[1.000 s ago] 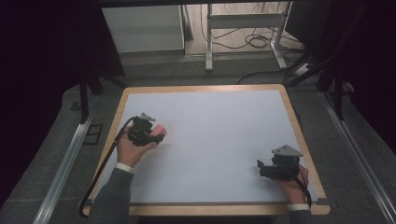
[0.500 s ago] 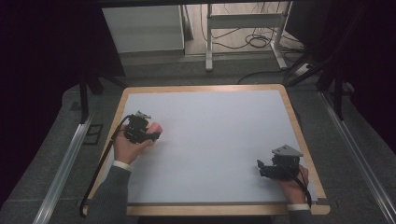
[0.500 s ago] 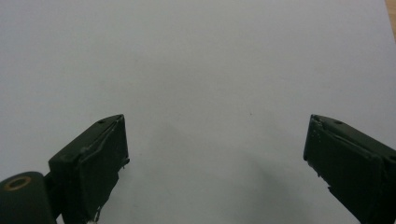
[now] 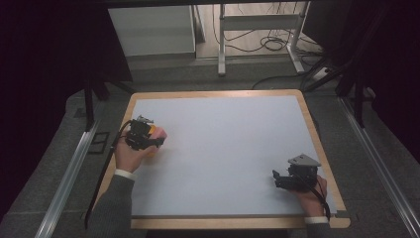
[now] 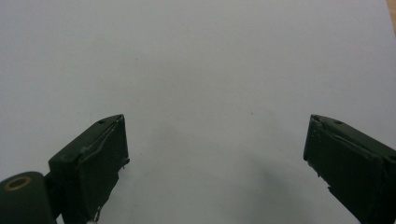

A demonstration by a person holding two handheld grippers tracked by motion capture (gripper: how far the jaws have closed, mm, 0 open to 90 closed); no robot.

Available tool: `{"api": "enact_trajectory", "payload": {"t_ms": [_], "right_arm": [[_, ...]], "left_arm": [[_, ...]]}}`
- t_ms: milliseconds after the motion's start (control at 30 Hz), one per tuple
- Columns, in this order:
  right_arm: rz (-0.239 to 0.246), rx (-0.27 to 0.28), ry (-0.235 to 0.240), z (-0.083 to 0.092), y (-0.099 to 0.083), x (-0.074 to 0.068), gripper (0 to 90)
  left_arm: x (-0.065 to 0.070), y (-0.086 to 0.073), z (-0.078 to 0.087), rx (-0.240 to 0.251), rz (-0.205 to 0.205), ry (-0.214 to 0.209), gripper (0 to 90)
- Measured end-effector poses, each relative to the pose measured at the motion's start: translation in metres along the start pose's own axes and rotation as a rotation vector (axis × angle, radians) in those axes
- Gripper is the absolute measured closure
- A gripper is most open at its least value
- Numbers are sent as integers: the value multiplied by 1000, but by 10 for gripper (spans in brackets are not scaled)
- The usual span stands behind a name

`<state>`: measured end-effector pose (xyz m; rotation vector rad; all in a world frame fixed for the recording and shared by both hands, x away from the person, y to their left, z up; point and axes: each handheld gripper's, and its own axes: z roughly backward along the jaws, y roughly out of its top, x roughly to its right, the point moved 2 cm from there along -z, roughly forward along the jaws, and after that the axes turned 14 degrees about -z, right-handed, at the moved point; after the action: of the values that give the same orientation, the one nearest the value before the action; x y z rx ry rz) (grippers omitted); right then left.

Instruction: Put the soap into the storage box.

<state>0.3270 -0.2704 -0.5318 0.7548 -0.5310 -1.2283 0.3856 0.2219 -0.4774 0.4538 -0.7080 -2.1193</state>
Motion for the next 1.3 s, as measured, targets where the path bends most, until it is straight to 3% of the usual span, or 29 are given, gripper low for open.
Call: {"api": "enact_trajectory", "payload": {"t_ms": [567, 1300], "right_arm": [[-1, 0, -2, 0, 0, 0, 62], [3, -3, -4, -1, -1, 1, 62]], "left_arm": [[-18, -7, 9, 8, 42, 36, 599], [-42, -20, 0, -12, 113, 71, 599]]}}
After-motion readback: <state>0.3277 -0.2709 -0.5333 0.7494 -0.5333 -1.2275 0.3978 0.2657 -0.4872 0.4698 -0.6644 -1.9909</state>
